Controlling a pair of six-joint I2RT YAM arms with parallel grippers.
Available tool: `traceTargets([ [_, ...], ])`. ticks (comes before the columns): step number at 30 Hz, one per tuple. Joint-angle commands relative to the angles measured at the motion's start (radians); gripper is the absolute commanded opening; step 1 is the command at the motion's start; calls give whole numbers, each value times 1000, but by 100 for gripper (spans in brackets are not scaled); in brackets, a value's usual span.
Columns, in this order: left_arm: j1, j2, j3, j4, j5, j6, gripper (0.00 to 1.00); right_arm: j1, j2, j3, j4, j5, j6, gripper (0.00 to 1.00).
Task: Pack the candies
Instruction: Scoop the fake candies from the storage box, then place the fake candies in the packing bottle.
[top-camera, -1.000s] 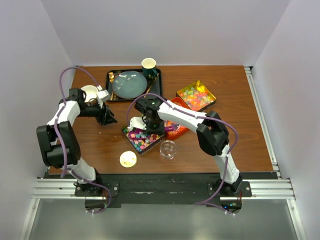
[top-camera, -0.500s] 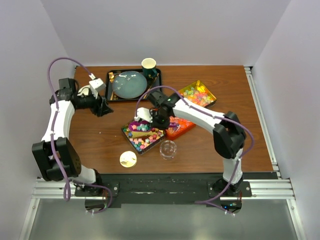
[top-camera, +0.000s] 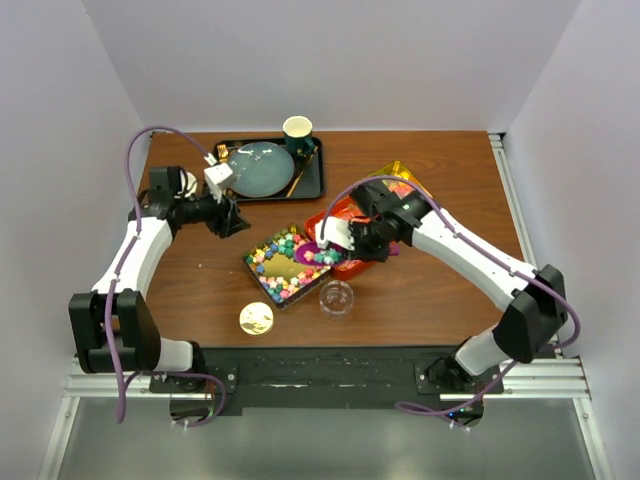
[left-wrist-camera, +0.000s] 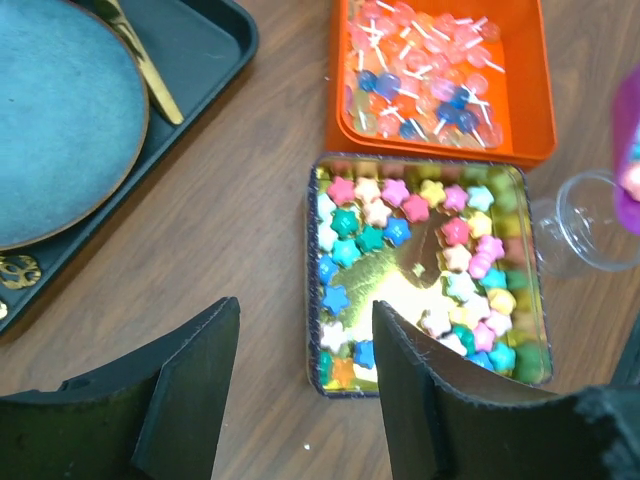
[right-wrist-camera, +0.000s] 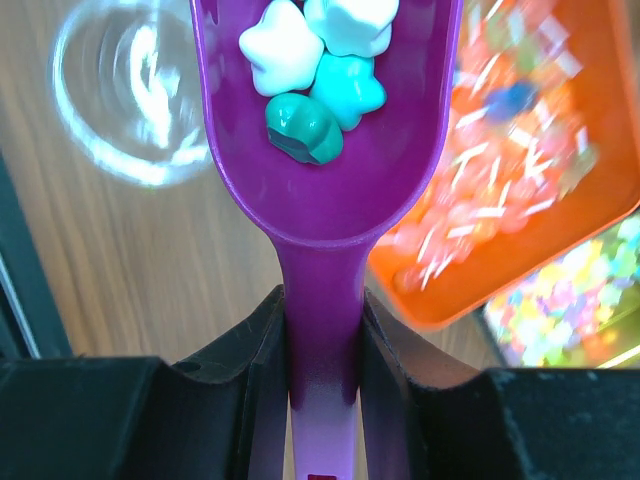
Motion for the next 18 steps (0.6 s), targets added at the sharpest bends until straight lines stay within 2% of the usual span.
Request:
traceTargets([
  [1,4,-20,-24,184,-9,-138,60,-2,-90,-29,-140,57,-138,0],
  [5,2,1,-41,210,-40,-175,56,-2,-110,-3,-309,105,-234,0],
  [10,2,3,-70,240,-58,-193,56,1,-95,5,-381,191,-313,0],
  [18,2,-2,-91,283,-69,-229,56,32,40,106,-481,306,-262,0],
])
